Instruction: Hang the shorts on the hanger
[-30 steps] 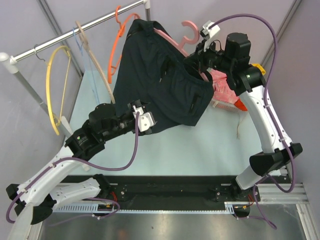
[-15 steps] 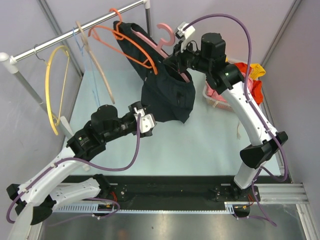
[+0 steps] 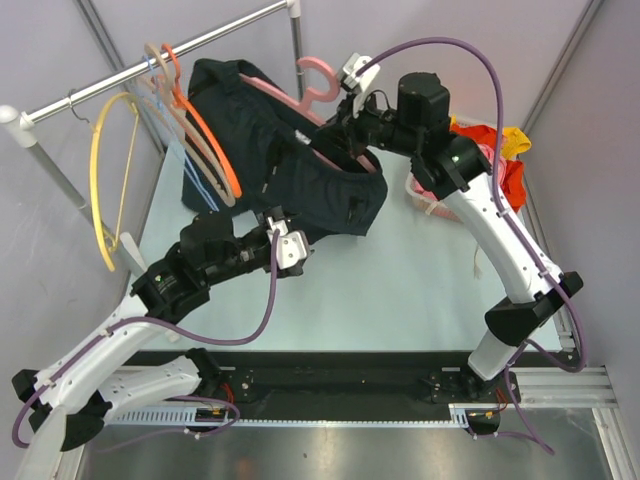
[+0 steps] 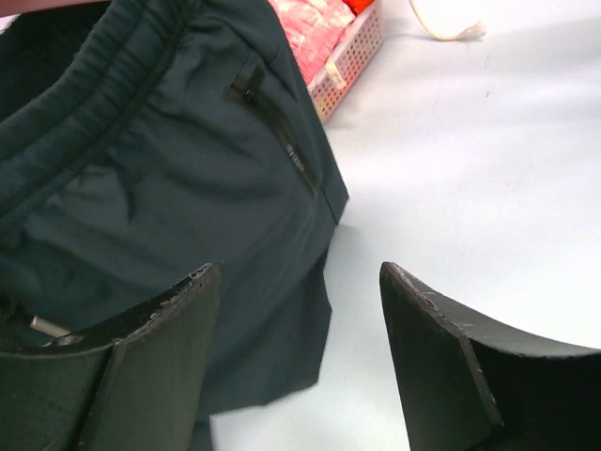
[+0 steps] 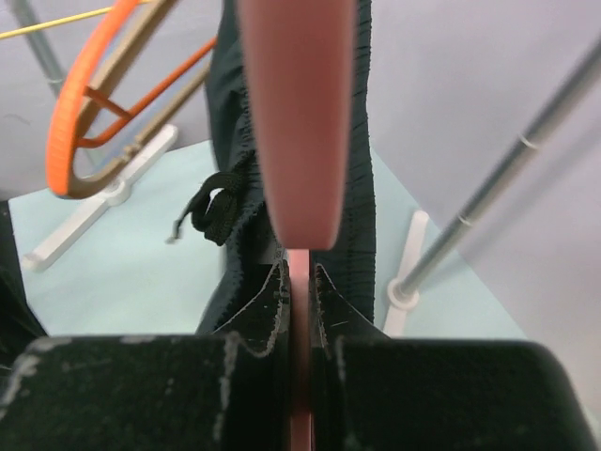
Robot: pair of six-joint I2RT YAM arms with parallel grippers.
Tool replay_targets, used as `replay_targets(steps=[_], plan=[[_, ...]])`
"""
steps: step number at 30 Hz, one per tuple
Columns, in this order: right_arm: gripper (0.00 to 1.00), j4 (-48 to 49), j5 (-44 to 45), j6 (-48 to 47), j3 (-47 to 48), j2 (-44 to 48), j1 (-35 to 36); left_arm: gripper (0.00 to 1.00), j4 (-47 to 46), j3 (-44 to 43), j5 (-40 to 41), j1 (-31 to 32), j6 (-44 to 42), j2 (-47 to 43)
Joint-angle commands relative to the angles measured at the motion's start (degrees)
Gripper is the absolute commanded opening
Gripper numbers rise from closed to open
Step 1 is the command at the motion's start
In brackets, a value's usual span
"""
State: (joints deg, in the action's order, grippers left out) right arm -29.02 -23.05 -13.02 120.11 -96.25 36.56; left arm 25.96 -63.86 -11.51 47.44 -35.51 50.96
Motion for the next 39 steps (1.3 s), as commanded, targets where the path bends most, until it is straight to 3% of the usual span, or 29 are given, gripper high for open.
replay_targets(steps=[1,7,11,13,17,20,29,39], plan=[[0.00,0.2,4.0,4.9,0.7,4.1,-5.3,0.73,-2.7,-4.0,-1.7,-0.2,-3.1,0.3],[0.00,-4.6,1.9,6.7,-3.2,7.1,-7.4,0.67,-9.2,-4.6,-0.5,1.0,-17.9,1.9],[0.00,-7.3,2.3,9.5,-4.9,8.4,-6.8,0.51,-17.6,-3.5,3.3,5.8,-35.5,3.4],[0.00,-7.5,7.4,11.6,-5.9,8.7,-5.3,0.45,-20.7,-1.9,5.8,7.7,-42.3,4.7],[0.00,-6.9,16.9,16.3,-7.3,9.3,-2.5,0.42,-31.9,1.4,11.3,13.2,-59.5,7.8],[0.00,-6.9,20.1,18.5,-7.5,9.6,-1.0,0.42,-34.6,1.6,15.5,16.0,-65.6,10.6],[0.00,-7.5,21.9,20.8,-8.0,9.8,1.4,0.46,-36.1,3.1,20.2,18.0,-76.5,14.5],[0.00,-7.3,22.4,21.1,-8.8,10.6,3.4,0.51,-32.1,-0.3,23.5,18.3,-79.1,18.8]])
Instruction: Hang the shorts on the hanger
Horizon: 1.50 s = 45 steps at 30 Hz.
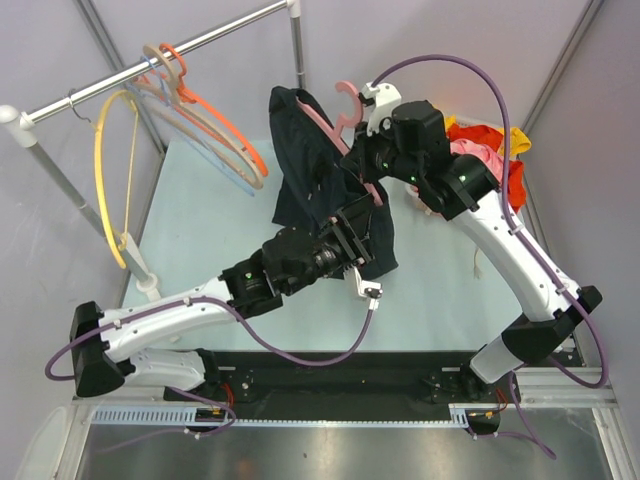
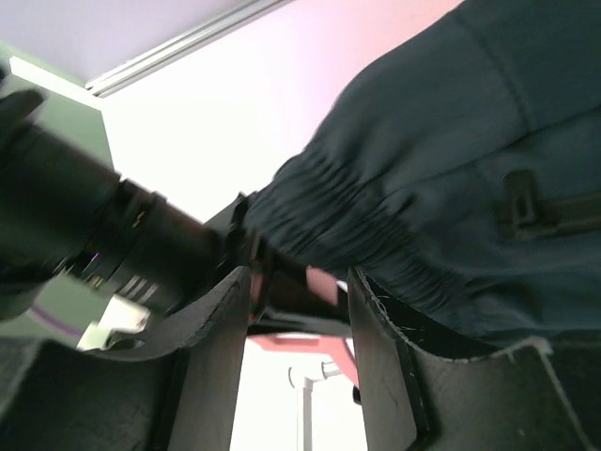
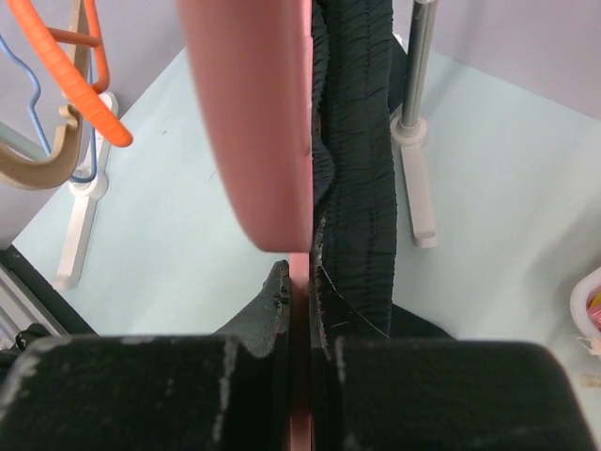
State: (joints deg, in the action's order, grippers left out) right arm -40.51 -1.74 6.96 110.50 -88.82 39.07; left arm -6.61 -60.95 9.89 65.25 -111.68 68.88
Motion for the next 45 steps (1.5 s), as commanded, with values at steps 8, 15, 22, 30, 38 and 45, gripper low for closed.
replay_targets(steps=[8,15,22,30,38,45], plan=[[0.00,4.7,1.6,1.5,-0.7,3.9,2.7,0.52,-1.4,-3.7,2.3,0.4,-5.0,3.8],[0.00,5.4,4.0,0.0,-2.4,5.3,3.5,0.51,-2.4,-3.0,3.4,0.2,-5.8,4.1],[0.00,5.4,4.2,-1.4,-3.4,6.8,3.3,0.56,-0.1,-1.2,2.2,0.2,-3.8,-1.5],[0.00,5.8,3.3,-0.3,-3.4,6.8,3.0,0.57,1.7,-0.5,-2.2,0.3,-3.0,-5.2],[0.00,4.9,2.3,0.8,-3.8,7.5,2.9,0.51,-1.0,0.8,-5.5,0.0,-5.0,-4.8],[0.00,4.7,-1.0,3.0,-3.2,7.2,2.7,0.47,-1.4,0.1,-6.0,-0.2,-6.8,-2.4]])
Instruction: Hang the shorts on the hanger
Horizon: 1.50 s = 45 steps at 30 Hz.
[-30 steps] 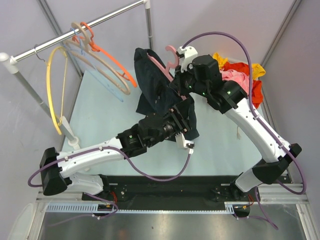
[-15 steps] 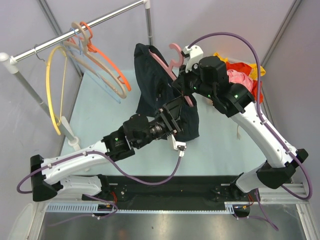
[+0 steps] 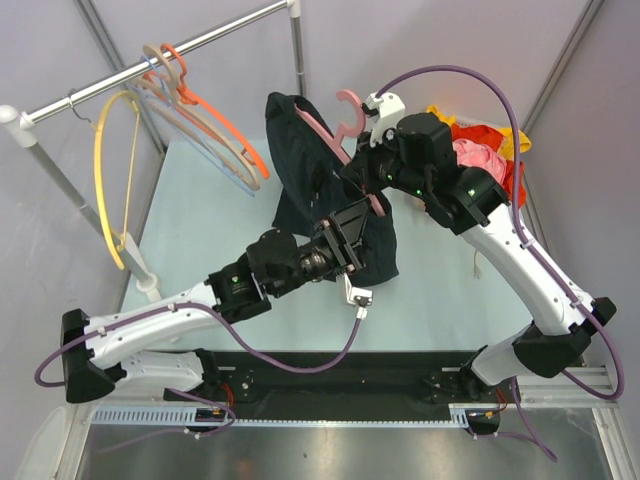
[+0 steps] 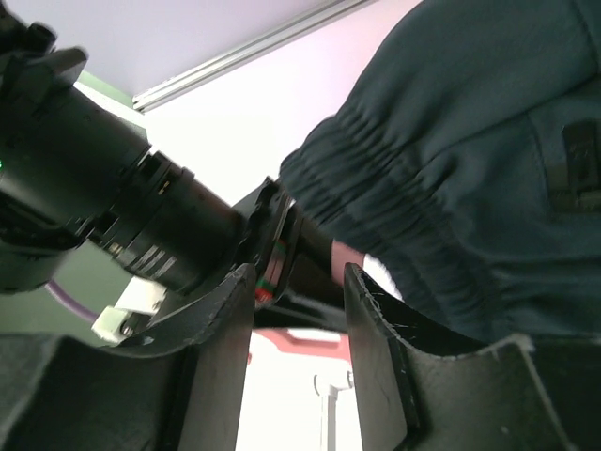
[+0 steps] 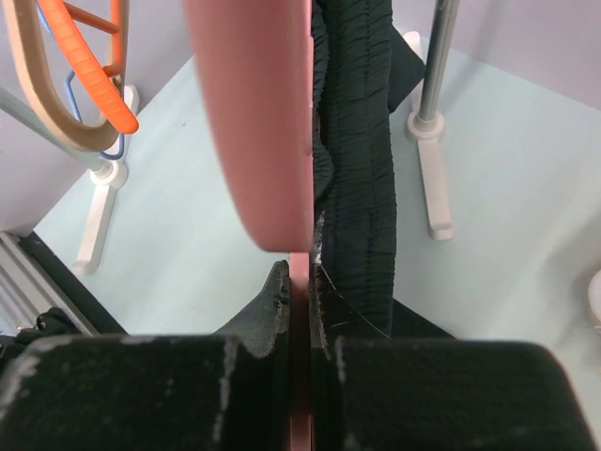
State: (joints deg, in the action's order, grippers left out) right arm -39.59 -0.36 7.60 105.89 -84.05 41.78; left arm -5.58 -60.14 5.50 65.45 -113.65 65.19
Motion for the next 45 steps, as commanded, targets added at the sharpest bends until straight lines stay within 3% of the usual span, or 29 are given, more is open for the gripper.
replay_targets(steps=[1,9,21,26,29,30,31,34,36,38,39,41,43,45], plan=[[0.00,3.6,-2.5,2.9,1.3,2.3,0.0,0.46,-2.4,-1.1,-1.6,-0.6,-5.0,1.6],[0.00,4.0,-2.5,3.8,1.0,2.2,0.2,0.45,-1.7,-2.1,-1.7,-1.6,-7.0,4.2],[0.00,4.7,4.7,4.1,0.8,1.0,1.7,0.44,-0.1,-6.2,-1.2,-2.2,-9.0,8.5],[0.00,5.3,5.1,4.1,1.3,0.6,2.0,0.29,1.1,-7.9,-1.1,-3.6,-9.1,9.9],[0.00,6.2,6.2,3.2,1.3,0.6,1.8,0.12,1.3,-8.4,-1.6,-5.0,-9.2,9.8],[0.00,6.4,6.3,3.2,1.3,0.5,1.6,0.00,1.2,-8.5,-2.0,-5.3,-9.2,9.8],[0.00,6.7,6.3,3.1,1.5,0.5,1.3,0.00,0.8,-8.4,-2.9,-6.0,-9.2,9.6],[0.17,6.9,5.4,3.0,2.4,0.0,0.1,0.00,0.0,-8.7,-4.1,-7.1,-9.2,9.4],[0.35,7.1,5.1,2.9,3.4,-0.2,-0.4,0.00,-0.5,-9.1,-4.3,-7.6,-9.1,9.6],[0.41,7.3,4.6,2.9,4.1,-0.5,-0.8,0.00,-0.8,-9.4,-5.0,-8.1,-9.0,9.7],[0.49,7.5,4.2,2.9,4.8,-0.6,-1.4,0.00,-0.9,-9.8,-5.0,-8.3,-8.9,9.7],[0.50,7.6,3.5,2.8,5.5,-0.5,-2.0,0.00,-1.6,-10.3,-5.0,-9.1,-8.5,10.2],[0.57,7.9,3.1,3.1,6.1,-0.4,-2.9,0.00,-1.7,-10.4,-5.0,-10.2,-8.7,10.2],[0.73,8.0,2.9,3.1,6.6,-0.3,-3.5,0.00,-1.8,-10.8,-7.4,-10.9,-9.0,10.1]])
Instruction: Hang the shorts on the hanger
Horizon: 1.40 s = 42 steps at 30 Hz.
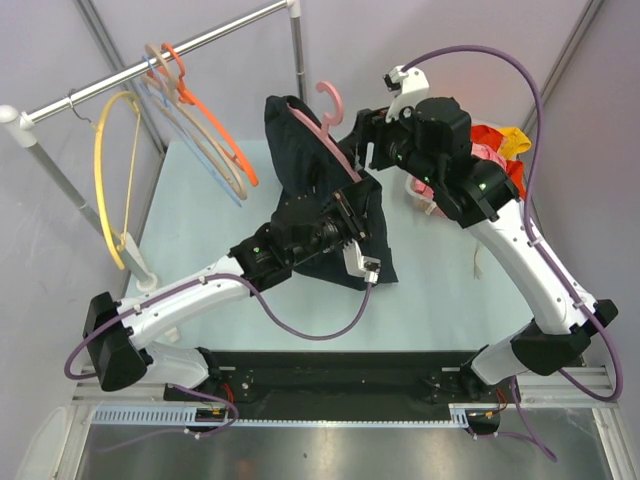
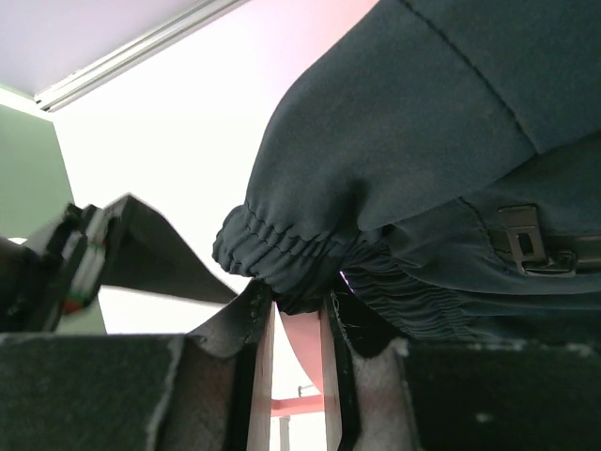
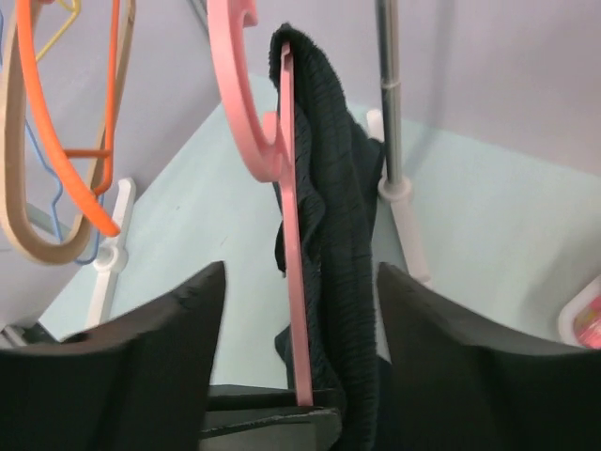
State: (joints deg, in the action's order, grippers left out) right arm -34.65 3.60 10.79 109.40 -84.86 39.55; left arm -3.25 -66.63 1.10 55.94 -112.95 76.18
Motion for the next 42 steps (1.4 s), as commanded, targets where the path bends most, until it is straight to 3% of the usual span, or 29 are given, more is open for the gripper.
replay_targets(steps=[1,6,14,23,42], plan=[[0.79,3.1,-1.0,0.0,3.8,0.6,-2.4,0.00,-4.0,-4.6,-3.2,-2.1,-9.9,-0.8],[1.00,4.2,-2.4,1.0,5.0,2.4,-7.8,0.00,-3.5,-10.5,-4.9,-6.0,-10.7,1.7],[1.00,6.5,-5.3,2.0,2.7,6.2,-17.4,0.00,0.3,-24.6,-10.4,-13.1,-6.7,8.3],[1.00,7.5,-7.3,2.0,-1.5,9.4,-20.6,0.00,8.2,-41.8,-17.0,-21.0,1.9,18.1],[1.00,7.8,-8.6,2.0,-3.5,10.0,-21.4,0.00,15.8,-54.0,-18.2,-26.4,7.9,29.1]])
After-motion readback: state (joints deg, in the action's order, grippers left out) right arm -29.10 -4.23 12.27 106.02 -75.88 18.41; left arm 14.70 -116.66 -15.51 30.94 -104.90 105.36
